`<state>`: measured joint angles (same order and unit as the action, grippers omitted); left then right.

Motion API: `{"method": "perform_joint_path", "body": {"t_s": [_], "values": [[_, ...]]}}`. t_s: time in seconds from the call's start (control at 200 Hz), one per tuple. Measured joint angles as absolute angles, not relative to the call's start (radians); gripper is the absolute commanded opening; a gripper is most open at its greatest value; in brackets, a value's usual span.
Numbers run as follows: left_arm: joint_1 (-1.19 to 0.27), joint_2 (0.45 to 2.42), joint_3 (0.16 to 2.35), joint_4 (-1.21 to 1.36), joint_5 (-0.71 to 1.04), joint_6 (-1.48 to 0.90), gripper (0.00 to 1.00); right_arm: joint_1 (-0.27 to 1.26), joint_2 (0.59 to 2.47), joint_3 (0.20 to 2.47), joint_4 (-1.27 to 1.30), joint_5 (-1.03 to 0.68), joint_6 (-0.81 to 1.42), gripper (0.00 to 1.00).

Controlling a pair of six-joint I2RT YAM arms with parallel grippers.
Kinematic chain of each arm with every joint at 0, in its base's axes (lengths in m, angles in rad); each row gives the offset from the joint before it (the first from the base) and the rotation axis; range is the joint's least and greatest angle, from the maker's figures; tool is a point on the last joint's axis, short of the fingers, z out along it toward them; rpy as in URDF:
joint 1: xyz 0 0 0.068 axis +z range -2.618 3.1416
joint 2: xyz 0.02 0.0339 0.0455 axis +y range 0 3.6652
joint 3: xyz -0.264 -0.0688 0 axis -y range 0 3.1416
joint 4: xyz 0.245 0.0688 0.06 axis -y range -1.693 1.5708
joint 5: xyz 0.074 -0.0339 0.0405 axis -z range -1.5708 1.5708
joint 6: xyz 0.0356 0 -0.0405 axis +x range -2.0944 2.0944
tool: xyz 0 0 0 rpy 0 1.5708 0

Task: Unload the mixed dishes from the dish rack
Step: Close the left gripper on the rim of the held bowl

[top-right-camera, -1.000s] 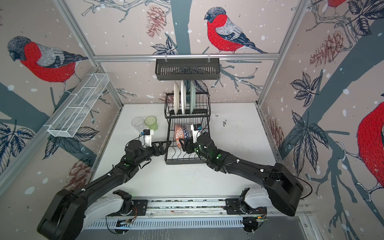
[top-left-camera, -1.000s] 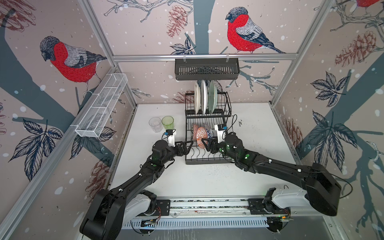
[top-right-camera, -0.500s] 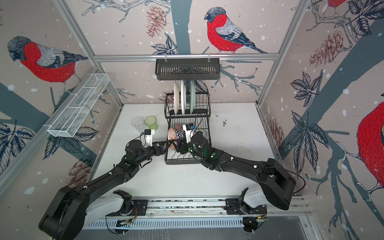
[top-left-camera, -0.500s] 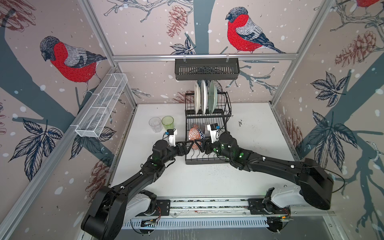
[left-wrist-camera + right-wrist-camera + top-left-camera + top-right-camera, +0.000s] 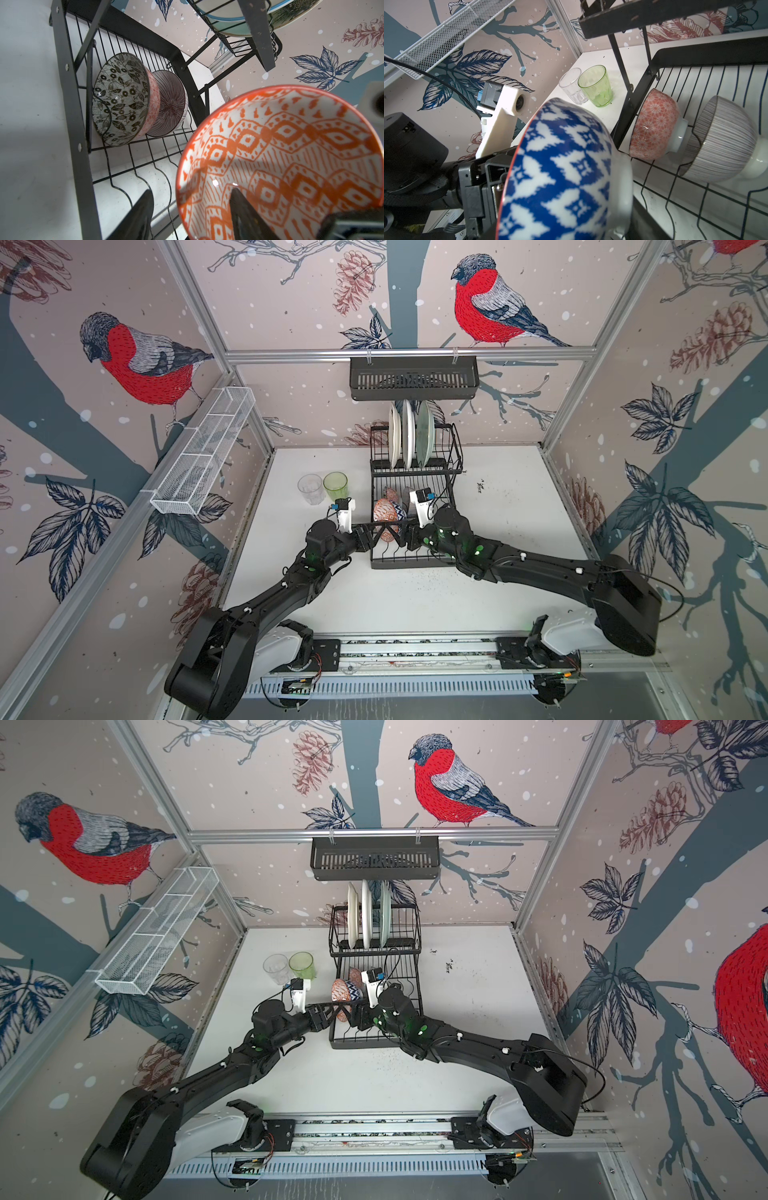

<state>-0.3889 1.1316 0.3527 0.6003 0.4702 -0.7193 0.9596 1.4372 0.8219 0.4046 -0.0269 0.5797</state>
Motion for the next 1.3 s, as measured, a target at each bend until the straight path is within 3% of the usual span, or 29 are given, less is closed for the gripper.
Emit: {"method": "perform_joint_path", "body": {"t_s": [0.4,0.57,0.916,1.301], "values": [[-0.389,1.153,0.353,0.623,0.474,-0.733,0.43,0.963,1.458,0.825,0.426,-0.045,0.580,0.54],[-0.389,1.156,0.353,0.623,0.474,-0.735,0.25,0.963,1.459,0.825,0.427,-0.048,0.580,0.54],[-0.389,1.161,0.353,0.622,0.470,-0.737,0.22,0.964,1.464,0.825,0.447,-0.054,0.591,0.54],[-0.387,1.160,0.353,0.652,0.461,-0.765,0.00,0.963,1.474,0.825,0.430,-0.036,0.598,0.56]]}}
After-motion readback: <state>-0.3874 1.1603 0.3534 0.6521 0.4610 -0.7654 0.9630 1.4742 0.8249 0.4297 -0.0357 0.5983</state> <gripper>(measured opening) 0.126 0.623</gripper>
